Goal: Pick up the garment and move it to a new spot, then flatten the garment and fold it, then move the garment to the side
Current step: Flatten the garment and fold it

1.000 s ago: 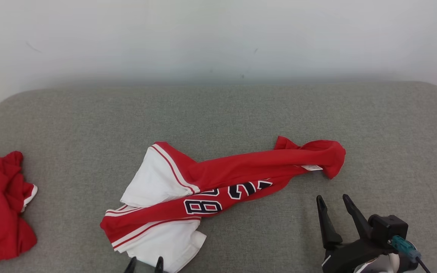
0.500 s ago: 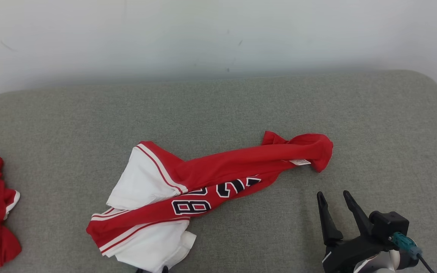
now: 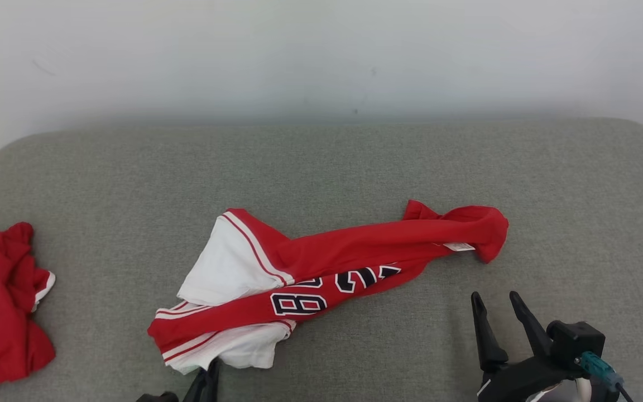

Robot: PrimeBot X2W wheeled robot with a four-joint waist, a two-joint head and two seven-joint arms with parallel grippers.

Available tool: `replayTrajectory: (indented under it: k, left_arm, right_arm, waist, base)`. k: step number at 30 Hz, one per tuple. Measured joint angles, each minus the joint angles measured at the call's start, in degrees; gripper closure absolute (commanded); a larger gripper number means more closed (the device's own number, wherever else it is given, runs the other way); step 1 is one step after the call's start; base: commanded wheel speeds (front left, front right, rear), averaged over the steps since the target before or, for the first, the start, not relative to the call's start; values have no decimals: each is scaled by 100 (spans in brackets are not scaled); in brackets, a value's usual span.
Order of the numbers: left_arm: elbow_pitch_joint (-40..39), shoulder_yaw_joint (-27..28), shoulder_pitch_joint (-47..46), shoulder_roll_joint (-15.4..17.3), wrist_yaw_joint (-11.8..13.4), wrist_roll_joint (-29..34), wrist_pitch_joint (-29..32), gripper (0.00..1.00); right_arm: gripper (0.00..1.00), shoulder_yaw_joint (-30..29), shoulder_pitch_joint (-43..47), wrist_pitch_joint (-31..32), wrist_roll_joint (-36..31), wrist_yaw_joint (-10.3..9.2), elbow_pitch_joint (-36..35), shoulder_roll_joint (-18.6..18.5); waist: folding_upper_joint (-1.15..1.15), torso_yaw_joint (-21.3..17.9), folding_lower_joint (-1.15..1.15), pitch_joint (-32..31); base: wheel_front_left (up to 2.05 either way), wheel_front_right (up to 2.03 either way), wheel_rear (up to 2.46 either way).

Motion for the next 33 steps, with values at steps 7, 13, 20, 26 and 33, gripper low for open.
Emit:
replayTrajectory:
  k: [7, 13, 20, 26, 33]
  left_arm:
    - [-710, -9, 381, 233, 86, 119, 146, 100]
    - [-1356, -20, 831, 359, 271, 146, 431, 100]
    - [-1276, -153, 1094, 344, 247, 62, 653, 0]
    - [-1211, -147, 1115, 310, 326, 68, 408, 0]
    - [-1321, 32, 1045, 328, 421, 99, 118, 0]
  right_arm:
    - [0, -15, 70, 0, -2, 0, 20, 70]
    - [0, -47, 126, -5, -2, 0, 42, 96]
    - [0, -16, 123, -8, -2, 0, 74, 93]
    - [0, -25, 122, 0, -1, 0, 71, 49]
    - [0, -124, 124, 9, -2, 0, 42, 13]
  waist:
    - [0, 300, 0, -114]
    - [0, 512, 0, -178]
    - [0, 632, 0, -192]
    - [0, 622, 0, -221]
    - [0, 606, 0, -250]
  base:
    - [0, 0, 0]
    - [0, 0, 0]
    - [0, 0, 0]
    - [0, 0, 0]
    - [0, 0, 0]
